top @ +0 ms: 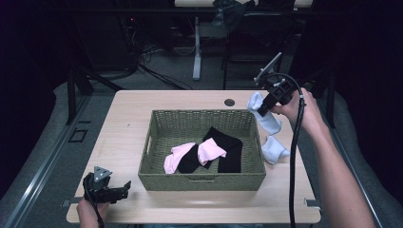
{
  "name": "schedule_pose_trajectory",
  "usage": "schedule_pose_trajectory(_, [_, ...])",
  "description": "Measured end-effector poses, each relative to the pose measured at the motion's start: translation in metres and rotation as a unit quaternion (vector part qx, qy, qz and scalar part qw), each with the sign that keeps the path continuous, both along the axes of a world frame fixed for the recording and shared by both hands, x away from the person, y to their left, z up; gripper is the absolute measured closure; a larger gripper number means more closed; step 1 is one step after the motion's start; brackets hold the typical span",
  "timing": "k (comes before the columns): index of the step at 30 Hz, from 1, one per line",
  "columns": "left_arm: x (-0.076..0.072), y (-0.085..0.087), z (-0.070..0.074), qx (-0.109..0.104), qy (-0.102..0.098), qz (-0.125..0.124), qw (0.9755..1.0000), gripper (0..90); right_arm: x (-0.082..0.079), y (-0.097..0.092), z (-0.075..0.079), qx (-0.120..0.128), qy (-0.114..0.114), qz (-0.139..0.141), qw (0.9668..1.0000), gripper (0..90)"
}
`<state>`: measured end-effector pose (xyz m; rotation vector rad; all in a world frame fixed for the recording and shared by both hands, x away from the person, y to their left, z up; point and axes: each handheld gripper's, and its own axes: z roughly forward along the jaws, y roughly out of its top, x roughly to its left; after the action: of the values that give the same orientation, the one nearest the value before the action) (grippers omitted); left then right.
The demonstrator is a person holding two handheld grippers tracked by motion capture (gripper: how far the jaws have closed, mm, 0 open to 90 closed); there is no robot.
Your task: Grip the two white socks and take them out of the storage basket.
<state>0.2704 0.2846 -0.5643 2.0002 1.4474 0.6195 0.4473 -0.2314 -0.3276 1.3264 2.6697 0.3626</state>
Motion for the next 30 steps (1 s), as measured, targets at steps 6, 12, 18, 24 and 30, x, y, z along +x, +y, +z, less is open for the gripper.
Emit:
schedule_pose_trajectory(6, [0.000, 0.000, 0.000, 0.001, 0.001, 0.000, 1.0000, 0.2, 0.000, -0.029, -0.017, 0.009, 0.007, -0.027, 0.9996, 74.8])
schedule_pose_trajectory(12, [0.000, -0.001, 0.000, 0.003, 0.000, 0.000, 1.0000, 0.2, 0.000, -0.052, -0.045, 0.021, 0.026, -0.046, 0.9984, 74.7])
schedule_pose_trajectory(18, [0.000, -0.002, -0.001, 0.003, 0.000, 0.000, 1.0000, 0.2, 0.001, -0.065, -0.080, 0.027, 0.038, -0.073, 0.9963, 74.7])
schedule_pose_trajectory(24, [0.000, -0.002, -0.001, 0.003, 0.000, 0.000, 1.0000, 0.2, 0.004, -0.068, -0.114, 0.021, 0.055, -0.086, 0.9946, 74.1])
schedule_pose_trajectory(30, [0.000, -0.001, -0.001, 0.003, 0.001, -0.001, 1.0000, 0.2, 0.008, -0.069, -0.151, 0.016, 0.055, -0.103, 0.9931, 69.7])
